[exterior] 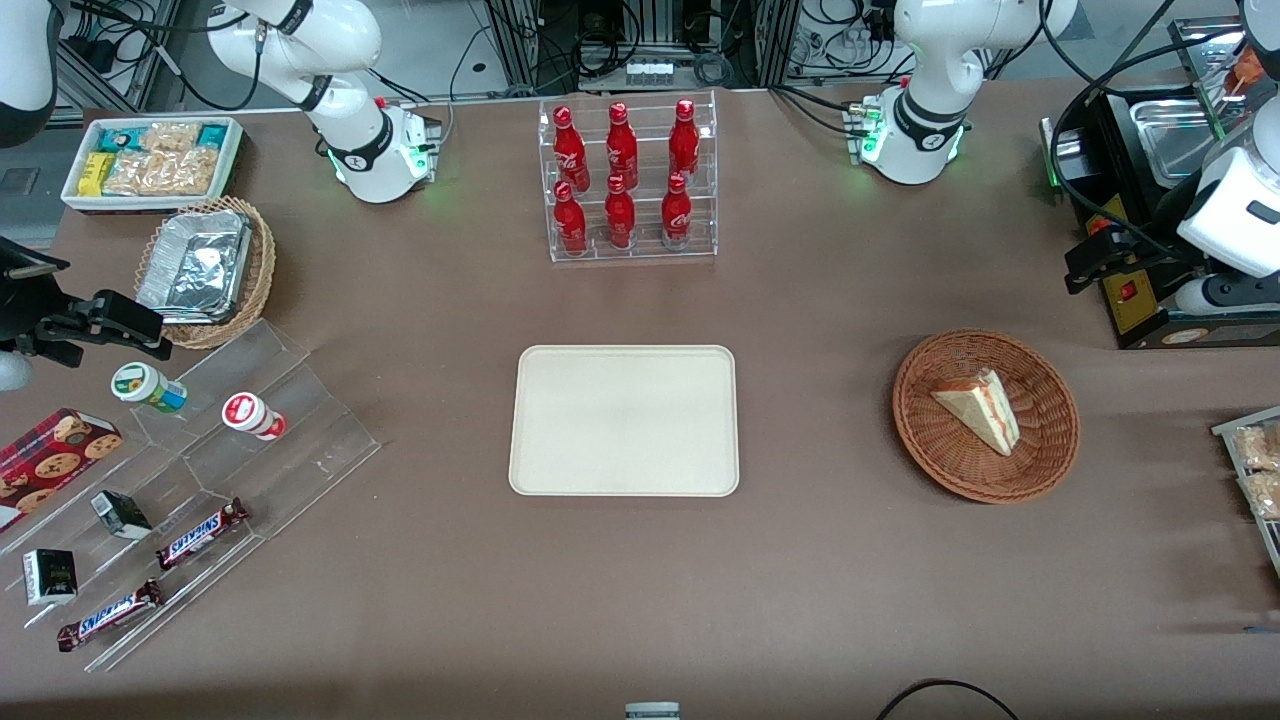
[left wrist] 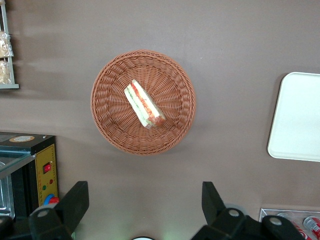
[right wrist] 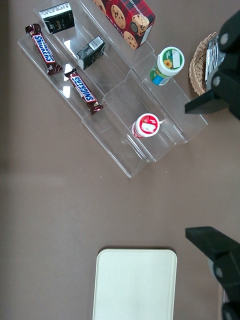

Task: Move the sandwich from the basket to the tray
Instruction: 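Move the left gripper down over the sandwich in the wicker basket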

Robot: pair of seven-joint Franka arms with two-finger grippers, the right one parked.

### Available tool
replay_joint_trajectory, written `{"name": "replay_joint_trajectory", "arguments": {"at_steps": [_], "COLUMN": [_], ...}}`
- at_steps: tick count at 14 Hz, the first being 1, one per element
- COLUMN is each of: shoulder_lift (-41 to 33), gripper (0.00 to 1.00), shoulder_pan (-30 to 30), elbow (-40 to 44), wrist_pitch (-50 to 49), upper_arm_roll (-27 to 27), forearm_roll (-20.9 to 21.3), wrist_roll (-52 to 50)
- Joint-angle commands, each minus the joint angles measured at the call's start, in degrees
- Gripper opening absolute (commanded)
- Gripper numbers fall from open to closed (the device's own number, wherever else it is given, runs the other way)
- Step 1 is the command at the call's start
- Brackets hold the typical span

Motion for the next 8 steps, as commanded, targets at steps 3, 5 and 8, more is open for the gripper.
{"name": "replay_joint_trajectory", "arguments": {"at_steps": [3,5,8], "shoulder_lift": [-0.2,0.2,2.9], "gripper": [1.0,1.0,1.0], "shoulder_pan": [-0.1,0.1,0.6], "elbow": [0.0,-0.3,-1.3], "wrist_pitch": [-0.1,0.1,1.5], "upper_arm_roll": [0.0,0.0,0.2], "forearm_roll": [0.7,0.7,0.8], "wrist_roll": [0.9,1.1,-0.1]}}
